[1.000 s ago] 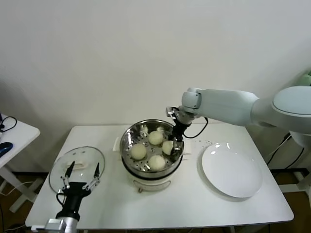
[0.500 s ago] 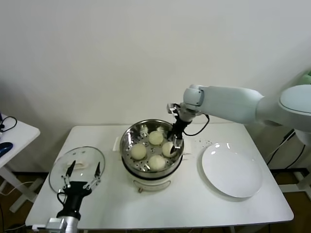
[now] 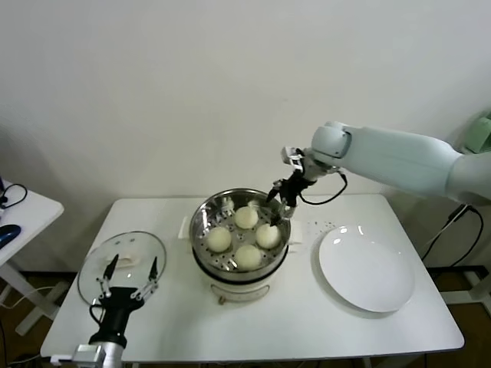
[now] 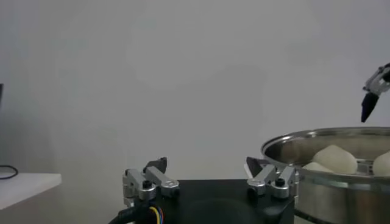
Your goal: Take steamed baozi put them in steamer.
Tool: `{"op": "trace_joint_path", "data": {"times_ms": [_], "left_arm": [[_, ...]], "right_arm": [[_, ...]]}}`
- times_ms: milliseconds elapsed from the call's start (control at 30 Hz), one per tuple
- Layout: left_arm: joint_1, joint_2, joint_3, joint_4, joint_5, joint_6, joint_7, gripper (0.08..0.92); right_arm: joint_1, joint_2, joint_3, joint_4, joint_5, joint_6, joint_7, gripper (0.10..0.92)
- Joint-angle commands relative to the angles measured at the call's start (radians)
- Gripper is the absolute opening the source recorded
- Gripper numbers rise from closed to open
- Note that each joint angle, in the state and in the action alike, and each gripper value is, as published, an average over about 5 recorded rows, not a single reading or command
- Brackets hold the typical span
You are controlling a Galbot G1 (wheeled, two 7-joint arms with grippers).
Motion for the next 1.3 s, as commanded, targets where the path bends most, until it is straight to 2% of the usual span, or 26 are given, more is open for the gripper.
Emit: {"op": "trace_joint_path", "data": {"times_ms": [33,233,333,500,633,867,1300], "left_arm": [[-0.022,-0.004,-0.001,0.023,0.013,-0.01,0.001,0.823],[-0.033,-0.01,0.006,0.03,0.019,-0.022,0.011,0.823],[-0.04,-0.009,0.007,0.032,0.02,-0.03,0.015,0.823],[-0.046,-0.008,0.009,0.039,0.024,-0.037,0.018,0.823],[-0.047,-0.009,0.007,0.047,0.027,-0.042,0.02,0.823],[-0.046,-0.003,-0.011,0.051,0.02,-0.045,0.03,0.823],[-0.067,-0.001,-0.05,0.074,-0.006,-0.038,0.06,0.823]], "right_arm": [[-0.237,-0.362,0.388,0.227,-0.184,0.022,0.233,0.823],[-0.556,-0.509,0.782,0.326,-0.234,0.042,0.307,0.823],[-0.749,-0.562,0.958,0.373,-0.251,0.089,0.396,0.823],[-1.098,-0.567,1.265,0.439,-0.282,0.18,0.552,0.823],[-1.405,-0.452,1.596,0.491,-0.315,0.208,0.615,0.823],[-1.719,-0.177,1.931,0.555,-0.432,0.268,0.634,0.823],[-2.02,0.309,2.146,0.655,-0.592,0.386,0.659,0.823]]}}
